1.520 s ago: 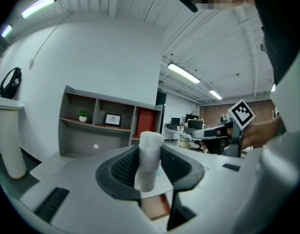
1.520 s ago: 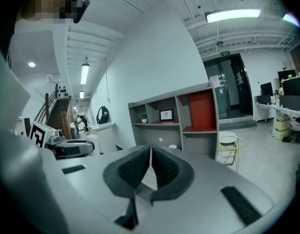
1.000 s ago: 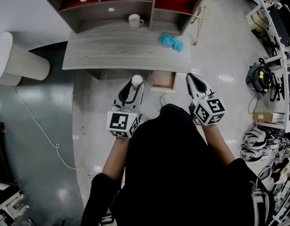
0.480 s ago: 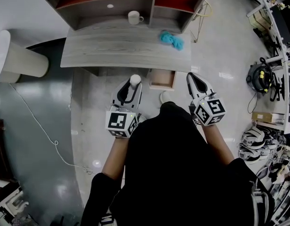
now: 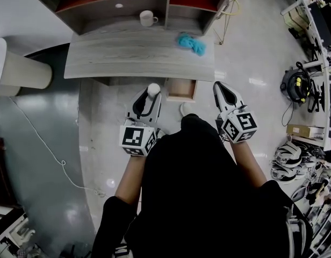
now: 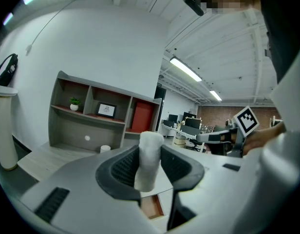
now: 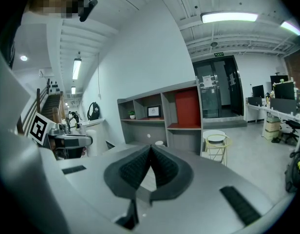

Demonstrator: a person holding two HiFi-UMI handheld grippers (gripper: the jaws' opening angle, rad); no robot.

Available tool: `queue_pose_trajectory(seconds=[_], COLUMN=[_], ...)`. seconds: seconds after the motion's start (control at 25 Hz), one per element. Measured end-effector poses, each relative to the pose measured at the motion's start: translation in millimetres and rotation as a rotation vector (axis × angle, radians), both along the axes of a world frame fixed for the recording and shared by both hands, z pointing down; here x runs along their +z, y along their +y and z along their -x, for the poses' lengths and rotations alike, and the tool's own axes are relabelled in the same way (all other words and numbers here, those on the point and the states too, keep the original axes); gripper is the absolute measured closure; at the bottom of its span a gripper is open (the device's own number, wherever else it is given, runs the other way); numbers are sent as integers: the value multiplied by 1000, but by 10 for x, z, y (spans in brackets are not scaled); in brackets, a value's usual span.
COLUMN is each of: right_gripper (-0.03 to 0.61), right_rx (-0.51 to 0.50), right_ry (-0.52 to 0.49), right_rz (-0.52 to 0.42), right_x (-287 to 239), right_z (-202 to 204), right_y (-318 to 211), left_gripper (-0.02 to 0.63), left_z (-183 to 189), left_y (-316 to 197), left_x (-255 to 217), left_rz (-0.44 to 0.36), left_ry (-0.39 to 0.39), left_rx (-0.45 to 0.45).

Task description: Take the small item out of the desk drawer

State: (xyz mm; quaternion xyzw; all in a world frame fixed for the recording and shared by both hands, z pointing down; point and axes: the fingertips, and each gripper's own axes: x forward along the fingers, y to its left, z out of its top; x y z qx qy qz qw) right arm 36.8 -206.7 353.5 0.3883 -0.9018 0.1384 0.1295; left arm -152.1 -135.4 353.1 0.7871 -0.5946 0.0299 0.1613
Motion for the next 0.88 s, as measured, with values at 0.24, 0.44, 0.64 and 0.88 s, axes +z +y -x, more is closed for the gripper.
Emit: queue_pose_trajectory(seconds=[0.24, 0.44, 0.64, 0.88], right_gripper=[578, 578, 578, 578], right_rx=[11, 16, 17, 17], right_ry=[-8, -14, -15, -16], right_rz=[5, 5, 5, 9], right_x=[41, 42, 76, 129], right_z=[-159, -292, -387, -531], right_y=[-122, -224, -301, -342], left_gripper=[479, 477, 479, 479], left_z=[-158, -282, -364, -495], left_y=[-148, -257, -340, -401], left_x=[25, 38, 54, 79], left_rz=[10, 20, 33, 36], left_ry=[-10, -21, 6, -1], left_rx=[14, 23, 24, 20])
